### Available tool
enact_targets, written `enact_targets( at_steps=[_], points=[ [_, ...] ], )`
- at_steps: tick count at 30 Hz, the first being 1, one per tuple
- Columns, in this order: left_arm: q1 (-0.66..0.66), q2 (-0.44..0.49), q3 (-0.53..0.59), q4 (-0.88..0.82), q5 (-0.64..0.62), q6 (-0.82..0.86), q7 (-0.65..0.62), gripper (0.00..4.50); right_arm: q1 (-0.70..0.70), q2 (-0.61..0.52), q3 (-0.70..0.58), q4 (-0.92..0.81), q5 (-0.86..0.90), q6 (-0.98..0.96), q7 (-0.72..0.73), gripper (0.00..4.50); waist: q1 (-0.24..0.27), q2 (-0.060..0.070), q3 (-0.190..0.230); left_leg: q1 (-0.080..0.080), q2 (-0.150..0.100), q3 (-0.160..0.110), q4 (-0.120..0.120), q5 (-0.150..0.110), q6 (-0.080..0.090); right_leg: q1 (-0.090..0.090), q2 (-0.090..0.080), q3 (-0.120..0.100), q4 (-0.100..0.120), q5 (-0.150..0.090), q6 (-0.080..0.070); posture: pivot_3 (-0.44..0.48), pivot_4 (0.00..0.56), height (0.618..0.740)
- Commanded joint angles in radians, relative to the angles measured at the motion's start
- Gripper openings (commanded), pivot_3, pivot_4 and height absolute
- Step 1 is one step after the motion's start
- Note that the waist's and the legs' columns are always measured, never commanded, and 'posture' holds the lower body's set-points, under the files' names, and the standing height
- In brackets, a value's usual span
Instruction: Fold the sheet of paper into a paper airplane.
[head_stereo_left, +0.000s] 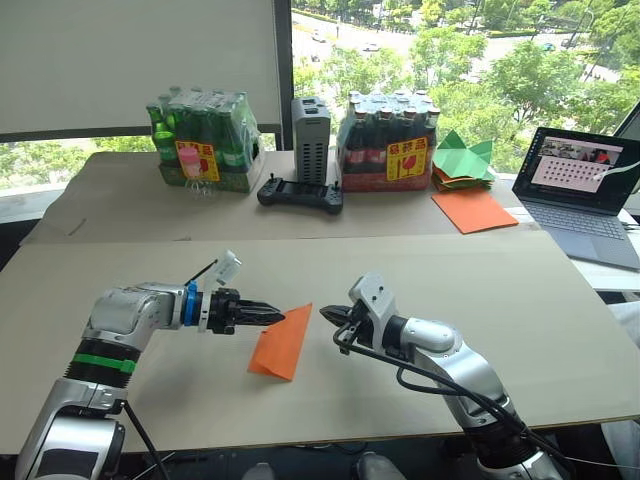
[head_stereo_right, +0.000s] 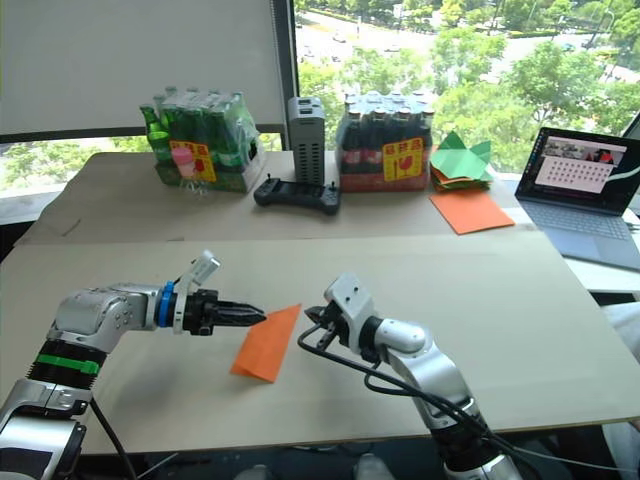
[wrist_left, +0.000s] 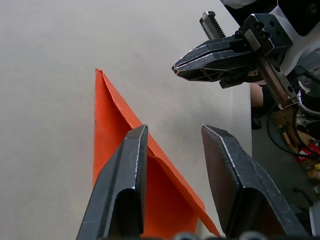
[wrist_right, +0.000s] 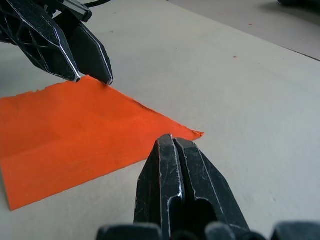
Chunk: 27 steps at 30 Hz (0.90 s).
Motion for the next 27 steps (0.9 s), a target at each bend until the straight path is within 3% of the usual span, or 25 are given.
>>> enact_targets(
  at_steps=[1, 27],
  points=[
    [-0.027, -0.006, -0.002, 0.003, 0.012, -0.022, -0.018, 1.81, -0.002, -0.003, -0.012, -0.047, 0.013, 0.005, -0.004, 0.0, 0.0, 0.0, 0.0, 0.0, 0.0, 0.0, 0.0, 0.0, 0.0, 0.0, 0.0, 0.0, 0.0, 0.0, 0.0, 0.0, 0.15, 0.74],
    [-0.007, -0.034, 0.019, -0.005, 0.014, 0.018, -0.015, 1.81, -0.002, -0.001, -0.002, -0.043, 0.008, 0.002, -0.009, 0.0, 0.0, 0.0, 0.0, -0.002, 0.0, 0.0, 0.006, 0.0, 0.0, 0.0, 0.0, 0.0, 0.002, 0.0, 0.0, 0.0, 0.15, 0.74]
  ],
)
